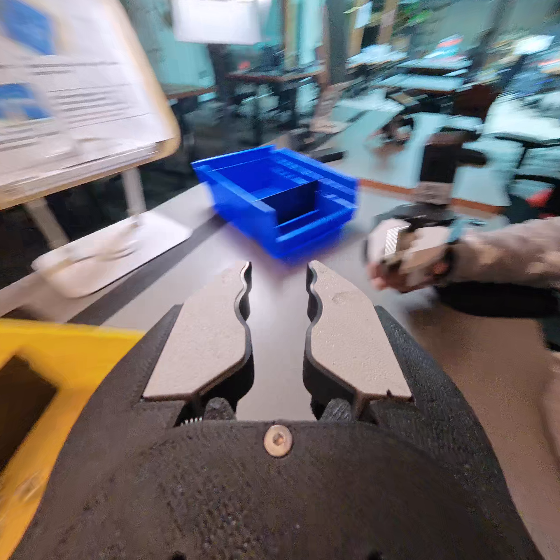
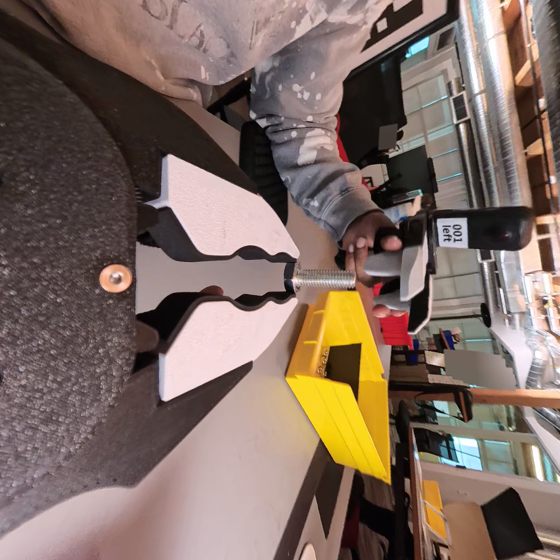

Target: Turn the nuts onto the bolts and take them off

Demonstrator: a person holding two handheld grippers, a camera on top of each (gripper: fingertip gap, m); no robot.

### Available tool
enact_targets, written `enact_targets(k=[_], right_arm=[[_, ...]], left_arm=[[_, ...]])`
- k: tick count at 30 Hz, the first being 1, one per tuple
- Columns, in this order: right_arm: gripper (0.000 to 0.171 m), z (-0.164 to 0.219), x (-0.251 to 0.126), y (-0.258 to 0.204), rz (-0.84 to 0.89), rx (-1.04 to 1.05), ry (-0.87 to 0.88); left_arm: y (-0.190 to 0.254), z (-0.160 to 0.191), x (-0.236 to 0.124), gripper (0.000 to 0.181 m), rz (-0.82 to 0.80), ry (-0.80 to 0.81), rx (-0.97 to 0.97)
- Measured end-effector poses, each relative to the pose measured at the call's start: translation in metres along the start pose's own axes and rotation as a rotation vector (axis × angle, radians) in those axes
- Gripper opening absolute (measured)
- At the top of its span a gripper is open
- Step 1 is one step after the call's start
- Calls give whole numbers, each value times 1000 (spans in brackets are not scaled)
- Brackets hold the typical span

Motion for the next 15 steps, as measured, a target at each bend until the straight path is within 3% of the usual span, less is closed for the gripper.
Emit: enact_targets(k=[2,6,8,11,15], right_arm=[[18,-7,-8,7,25,5,29],[18,-7,-15,16,42,45,52],[18,-3,-13,15,35,49,39],[18,2,-10,13,32,37,13],[18,5,-10,13,32,36,0]], left_arm=[[-57,12,-21,34,-186,-104,-110],[-140,66,-33,41,-428,-471,-254],[-162,98,-25,43,-449,-628,-387],[-187,138,-13,42,-487,-737,-565],[-203,168,-14,44,-564,-857,-632]])
Point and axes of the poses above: each gripper's, where its closed fingertips meet, x out along the fingers, z out of its underside, y = z × x across the jaws, the point moved 2 cm from there along -x, back along the fingers, and after that the axes turned 9 degrees about -y, right-handed, at the moved point
